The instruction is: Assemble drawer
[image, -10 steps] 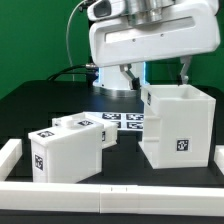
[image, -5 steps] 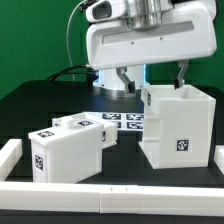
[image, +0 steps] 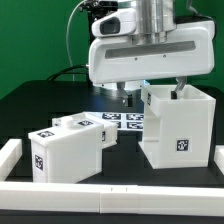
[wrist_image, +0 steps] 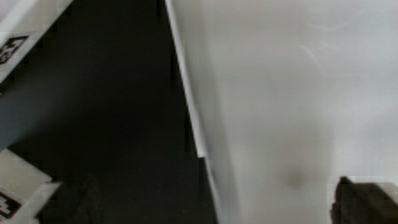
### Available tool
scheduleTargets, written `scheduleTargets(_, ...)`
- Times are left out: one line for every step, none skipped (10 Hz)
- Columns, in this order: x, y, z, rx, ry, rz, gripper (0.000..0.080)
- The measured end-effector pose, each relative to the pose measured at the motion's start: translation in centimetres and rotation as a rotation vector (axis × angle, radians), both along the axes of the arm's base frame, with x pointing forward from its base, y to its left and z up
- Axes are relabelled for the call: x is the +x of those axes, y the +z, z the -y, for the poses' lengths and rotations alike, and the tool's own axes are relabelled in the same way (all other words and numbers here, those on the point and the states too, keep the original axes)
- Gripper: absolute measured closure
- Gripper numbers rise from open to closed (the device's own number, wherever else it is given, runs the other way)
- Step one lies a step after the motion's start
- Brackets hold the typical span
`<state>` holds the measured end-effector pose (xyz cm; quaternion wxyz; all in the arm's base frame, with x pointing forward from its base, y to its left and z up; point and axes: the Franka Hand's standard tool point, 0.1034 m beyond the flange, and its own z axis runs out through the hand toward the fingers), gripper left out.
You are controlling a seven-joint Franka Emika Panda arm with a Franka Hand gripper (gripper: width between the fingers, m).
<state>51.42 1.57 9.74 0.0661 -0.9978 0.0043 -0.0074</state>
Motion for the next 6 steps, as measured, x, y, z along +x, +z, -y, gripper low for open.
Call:
scheduleTargets(0.0,0.0,-0.02,0.001,0.0,0.0,0.015)
scheduleTargets(0.0,0.0,-0.04,0.001,0.0,0.0,0.0299)
scheduleTargets(0.0,0.0,-0.05,0.001,0.0,0.0,0.0299)
scheduleTargets(-0.01,-0.01,-0.06,0.001,0.0,0.0,0.0441)
scheduleTargets(0.0,-0.01,-0.06,0.001,0.0,0.0,0.0579)
scheduleTargets(-0.01,-0.01,-0.07,0.001,0.0,0.0,0.0711)
